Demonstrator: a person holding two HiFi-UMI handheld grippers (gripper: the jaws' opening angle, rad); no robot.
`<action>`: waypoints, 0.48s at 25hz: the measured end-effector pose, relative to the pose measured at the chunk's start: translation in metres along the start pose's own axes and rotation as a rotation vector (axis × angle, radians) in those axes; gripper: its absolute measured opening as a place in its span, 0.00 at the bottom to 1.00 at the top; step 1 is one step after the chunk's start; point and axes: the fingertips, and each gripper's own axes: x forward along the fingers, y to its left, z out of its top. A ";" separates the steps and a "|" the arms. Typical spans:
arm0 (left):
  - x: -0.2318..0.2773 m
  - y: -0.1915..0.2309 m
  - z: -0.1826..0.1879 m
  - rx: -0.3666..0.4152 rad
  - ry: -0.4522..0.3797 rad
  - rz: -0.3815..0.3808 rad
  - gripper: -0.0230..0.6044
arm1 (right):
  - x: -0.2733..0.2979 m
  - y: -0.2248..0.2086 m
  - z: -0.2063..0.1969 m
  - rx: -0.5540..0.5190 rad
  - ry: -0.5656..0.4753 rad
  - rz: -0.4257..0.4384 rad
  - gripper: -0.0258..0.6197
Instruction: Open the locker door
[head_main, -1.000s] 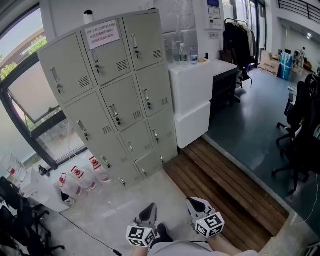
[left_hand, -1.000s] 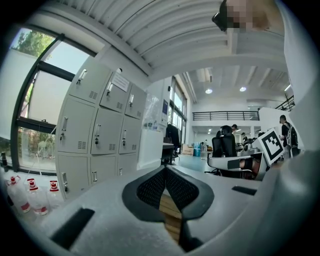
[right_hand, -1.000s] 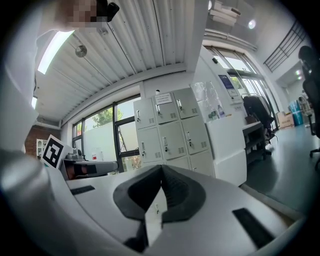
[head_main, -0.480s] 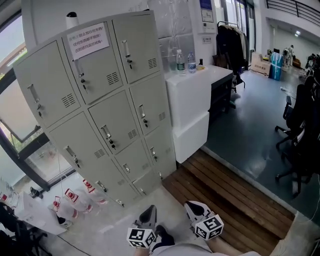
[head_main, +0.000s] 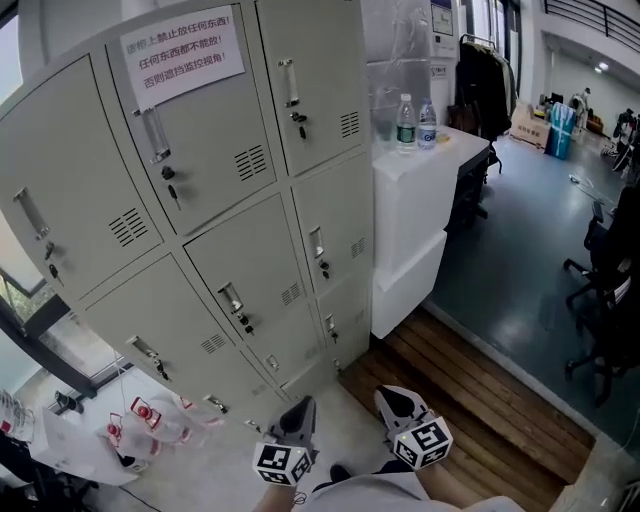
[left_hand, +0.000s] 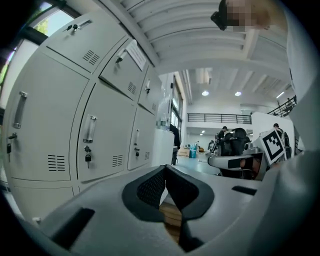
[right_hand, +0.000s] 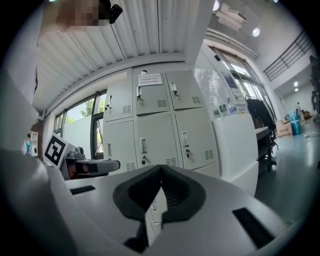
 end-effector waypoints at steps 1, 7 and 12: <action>0.006 0.006 0.001 -0.008 -0.002 0.002 0.05 | 0.010 -0.003 0.001 -0.004 0.007 0.002 0.06; 0.037 0.025 0.007 -0.043 -0.015 -0.009 0.05 | 0.061 -0.026 0.008 -0.004 0.035 0.043 0.06; 0.061 0.030 0.014 -0.050 -0.015 0.044 0.05 | 0.084 -0.045 0.019 -0.024 0.050 0.106 0.06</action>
